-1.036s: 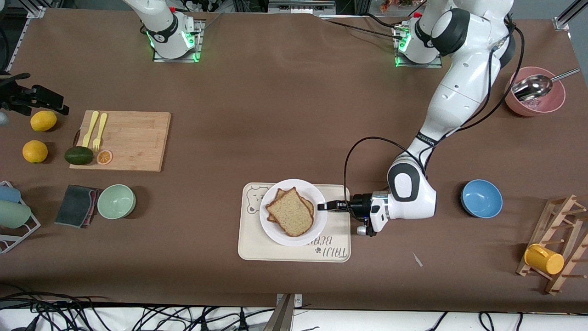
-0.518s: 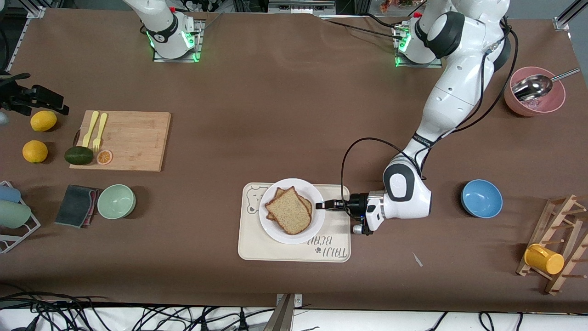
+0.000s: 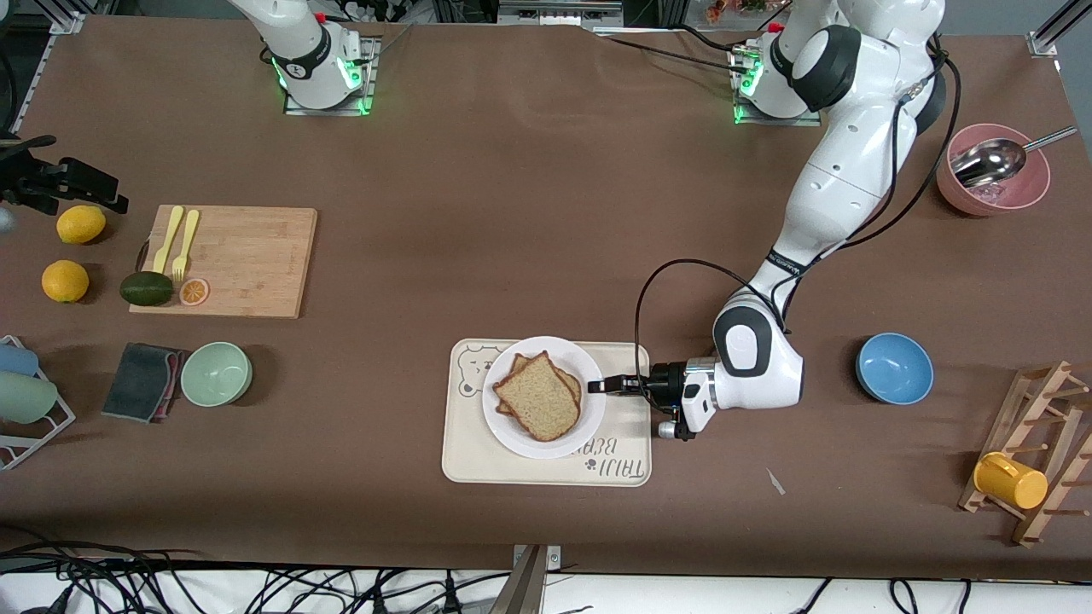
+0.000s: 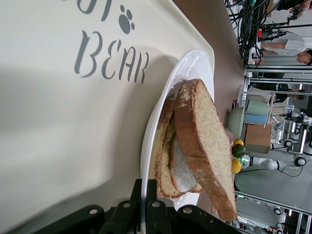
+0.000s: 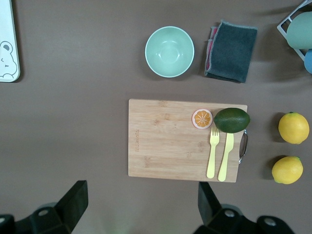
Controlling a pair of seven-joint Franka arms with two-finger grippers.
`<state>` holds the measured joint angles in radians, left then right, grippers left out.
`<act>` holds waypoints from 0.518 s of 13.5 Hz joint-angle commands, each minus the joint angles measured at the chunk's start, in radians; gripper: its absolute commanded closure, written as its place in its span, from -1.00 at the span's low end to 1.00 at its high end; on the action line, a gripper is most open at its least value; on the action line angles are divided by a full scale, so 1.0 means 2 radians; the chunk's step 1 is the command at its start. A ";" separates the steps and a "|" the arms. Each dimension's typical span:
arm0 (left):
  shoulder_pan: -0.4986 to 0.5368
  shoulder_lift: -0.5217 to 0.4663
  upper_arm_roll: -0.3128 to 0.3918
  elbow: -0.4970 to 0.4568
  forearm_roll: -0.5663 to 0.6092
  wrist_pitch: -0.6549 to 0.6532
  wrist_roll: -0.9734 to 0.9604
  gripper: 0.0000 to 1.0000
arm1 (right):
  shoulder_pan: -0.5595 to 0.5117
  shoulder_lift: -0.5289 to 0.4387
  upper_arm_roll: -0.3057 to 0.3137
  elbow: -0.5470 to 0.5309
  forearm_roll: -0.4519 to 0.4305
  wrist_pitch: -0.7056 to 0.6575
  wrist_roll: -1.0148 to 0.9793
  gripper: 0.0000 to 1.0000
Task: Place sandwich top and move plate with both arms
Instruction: 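Hold the plate on the bear tray with the left gripper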
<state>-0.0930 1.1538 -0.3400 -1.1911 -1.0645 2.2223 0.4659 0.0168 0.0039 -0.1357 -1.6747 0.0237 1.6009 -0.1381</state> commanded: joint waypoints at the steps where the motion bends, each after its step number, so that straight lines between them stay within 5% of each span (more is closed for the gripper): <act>1: -0.005 0.011 -0.002 0.025 0.008 -0.004 -0.021 0.94 | -0.002 -0.008 0.002 -0.002 -0.005 -0.005 -0.001 -1.00; 7: -0.006 0.011 -0.002 0.025 0.008 -0.004 -0.027 0.72 | -0.002 -0.008 0.002 -0.002 -0.005 -0.003 -0.001 -1.00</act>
<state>-0.0933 1.1538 -0.3414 -1.1881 -1.0645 2.2219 0.4382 0.0168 0.0039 -0.1357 -1.6747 0.0237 1.6009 -0.1381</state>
